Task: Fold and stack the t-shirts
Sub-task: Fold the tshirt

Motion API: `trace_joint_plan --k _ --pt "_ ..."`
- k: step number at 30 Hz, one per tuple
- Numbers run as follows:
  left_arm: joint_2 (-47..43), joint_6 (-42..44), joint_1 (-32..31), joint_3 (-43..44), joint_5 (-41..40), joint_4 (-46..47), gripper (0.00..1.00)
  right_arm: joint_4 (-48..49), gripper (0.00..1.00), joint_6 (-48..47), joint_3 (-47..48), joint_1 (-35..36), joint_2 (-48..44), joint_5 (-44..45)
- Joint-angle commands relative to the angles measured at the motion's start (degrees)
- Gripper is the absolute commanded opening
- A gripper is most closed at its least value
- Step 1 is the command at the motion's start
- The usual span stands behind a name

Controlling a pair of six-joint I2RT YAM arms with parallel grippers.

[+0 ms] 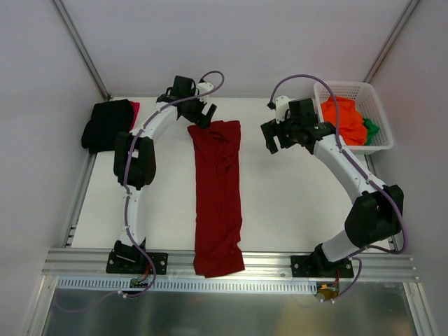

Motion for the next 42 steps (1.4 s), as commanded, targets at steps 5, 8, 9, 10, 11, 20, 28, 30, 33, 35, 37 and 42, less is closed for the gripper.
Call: trace_joint_plan --k 5,8,9,10,11,20,28,30,33,35,37,42 --pt "4.0 7.6 -0.3 5.2 -5.5 -1.1 0.99 1.5 0.89 0.9 -0.1 -0.6 -1.6 -1.3" --pt "4.9 8.5 -0.3 5.6 -6.4 -1.5 0.99 1.5 0.89 1.1 0.0 -0.8 -1.5 -1.4" --pt "4.9 9.2 -0.4 5.6 -6.9 -1.8 0.99 1.5 0.89 1.1 0.0 -0.7 -1.6 -1.4" --pt "5.1 9.4 -0.4 5.9 -7.2 -2.2 0.99 1.5 0.89 1.1 0.0 -0.8 -1.6 -1.4" --pt "5.0 9.9 -0.4 5.8 -7.1 -3.3 0.99 1.5 0.89 1.1 0.0 -0.8 -1.7 -1.4" --pt "4.1 10.7 -0.3 5.0 -5.8 -6.0 0.60 1.5 0.89 1.1 -0.1 -0.8 -1.6 -1.5" --pt "2.4 8.9 -0.3 5.0 -4.1 -5.9 0.00 1.6 0.89 1.2 -0.4 -0.9 -1.7 -1.6" --pt "1.9 8.7 -0.4 4.9 -3.9 -5.9 0.00 1.6 0.89 1.3 -0.5 -0.9 -1.7 -1.8" --pt "0.4 8.4 -0.6 4.5 -3.4 -5.9 0.00 1.9 0.89 1.3 -0.7 -0.9 -1.8 -1.9" --pt "-1.1 8.6 -0.6 4.0 -3.0 -6.0 0.00 2.1 0.89 1.3 -0.9 -0.9 -1.8 -2.1" --pt "-2.0 9.5 -0.6 3.8 -3.2 -5.9 0.13 2.1 0.89 1.3 -0.8 -0.9 -1.7 -2.2" --pt "-4.0 16.5 -0.7 1.1 0.0 -5.9 0.67 2.0 0.89 1.3 -1.1 -0.9 -2.0 -2.4"
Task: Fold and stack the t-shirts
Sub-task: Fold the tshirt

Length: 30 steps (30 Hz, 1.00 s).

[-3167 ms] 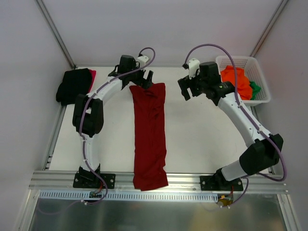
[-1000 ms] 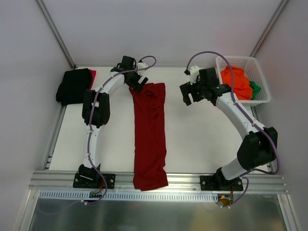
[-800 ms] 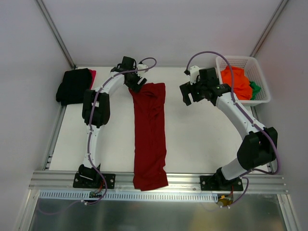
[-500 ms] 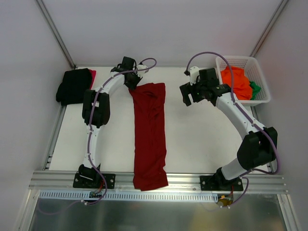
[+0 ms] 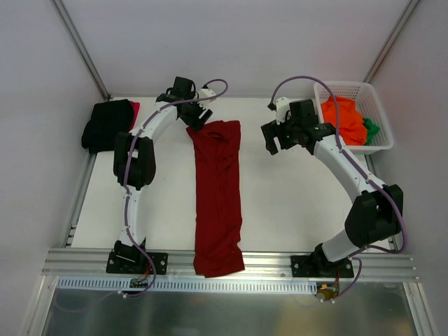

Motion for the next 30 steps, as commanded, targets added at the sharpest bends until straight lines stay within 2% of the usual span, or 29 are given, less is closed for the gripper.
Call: trace_joint_plan --k 1,3,6,18,21,30 --pt "-5.3 8.2 -0.8 -1.8 2.6 -0.4 0.71 1.6 0.89 1.1 0.0 -0.3 -2.0 -0.9" --pt "-5.6 13.0 -1.0 -2.3 2.6 -0.4 0.78 1.6 0.89 1.0 -0.2 -0.4 -1.9 -0.8" --pt "-5.5 16.3 -1.1 -2.6 1.4 -0.5 0.82 1.5 0.90 1.0 0.0 -0.5 -1.6 -0.8" --pt "-2.3 20.4 -1.2 -3.8 4.3 -8.0 0.79 1.4 0.89 1.0 0.2 -0.5 -0.7 -0.8" --pt "-1.5 21.8 -1.4 -2.8 4.8 -11.8 0.79 1.4 0.90 1.1 0.1 -0.5 -0.6 -0.9" --pt "3.6 19.8 -1.3 3.5 1.3 -12.0 0.79 1.5 0.89 1.0 0.0 -0.5 -1.1 -1.0"
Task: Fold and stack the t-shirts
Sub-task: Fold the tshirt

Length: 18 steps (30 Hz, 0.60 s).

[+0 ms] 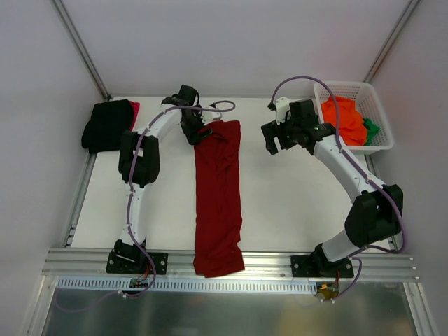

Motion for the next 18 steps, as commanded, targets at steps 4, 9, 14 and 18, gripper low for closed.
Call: trace_joint_plan --k 4,9,14,18 --pt "2.8 -2.3 -0.4 8.0 -1.7 -0.7 0.81 1.1 0.90 0.7 0.0 -0.5 -1.4 -0.9" --pt "0.6 -3.9 0.0 8.2 -1.2 2.9 0.81 1.2 0.89 0.6 -0.1 -0.6 -0.8 -1.0" --pt "0.5 -4.3 0.0 8.3 -2.1 3.7 0.81 1.2 0.89 0.7 0.0 -0.7 -0.7 -1.3" --pt "2.7 -3.3 0.0 8.5 -3.3 3.6 0.80 1.2 0.89 0.7 0.0 -0.7 -0.8 -1.3"
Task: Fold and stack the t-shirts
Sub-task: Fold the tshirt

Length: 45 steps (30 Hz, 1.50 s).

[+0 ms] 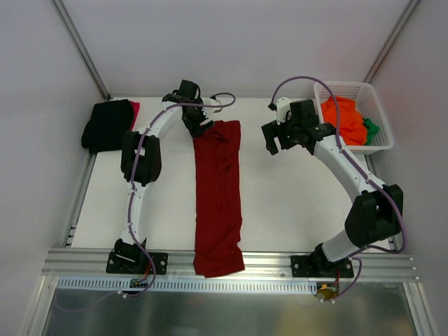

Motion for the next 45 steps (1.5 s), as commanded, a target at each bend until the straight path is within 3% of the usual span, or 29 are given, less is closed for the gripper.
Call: trace_joint_plan --k 1,3,7,8,10,11,14,27,35,45 --pt "-0.4 0.3 -0.1 1.9 -1.6 0.7 0.79 1.2 0.89 0.7 0.0 -0.5 -0.8 -1.1" --pt "0.1 0.7 -0.2 1.1 -1.6 0.7 0.76 1.1 0.89 0.7 0.0 -0.4 -0.8 -1.1" --pt "0.2 1.2 -0.2 0.0 -1.6 0.5 0.56 1.1 0.90 0.9 0.3 -0.5 -0.5 -1.4" --pt "0.1 1.2 -0.3 -0.3 -1.4 0.3 0.44 1.0 0.89 0.9 0.3 -0.5 -0.4 -1.3" --pt "0.1 1.4 -0.3 -0.3 -1.3 -0.2 0.30 1.0 0.89 1.0 0.4 -0.5 -0.3 -1.3" --pt "0.0 1.4 -0.2 -0.3 -1.2 -0.5 0.14 0.9 0.90 0.9 0.5 -0.5 -0.3 -1.3" --pt "-0.2 1.1 -0.3 -0.2 -1.4 -0.6 0.00 0.8 0.89 1.0 0.6 -0.5 -0.4 -1.2" --pt "-0.9 -4.7 -0.6 4.8 2.1 0.0 0.00 0.7 0.89 1.0 0.5 -0.5 -0.4 -1.6" --pt "0.4 -7.4 -4.2 9.9 2.0 1.7 0.00 0.8 0.89 0.8 0.1 -0.5 -0.4 -1.7" --pt "6.7 -4.8 -8.7 13.4 -5.0 1.8 0.00 0.6 0.89 0.7 0.3 -0.4 -0.5 -2.4"
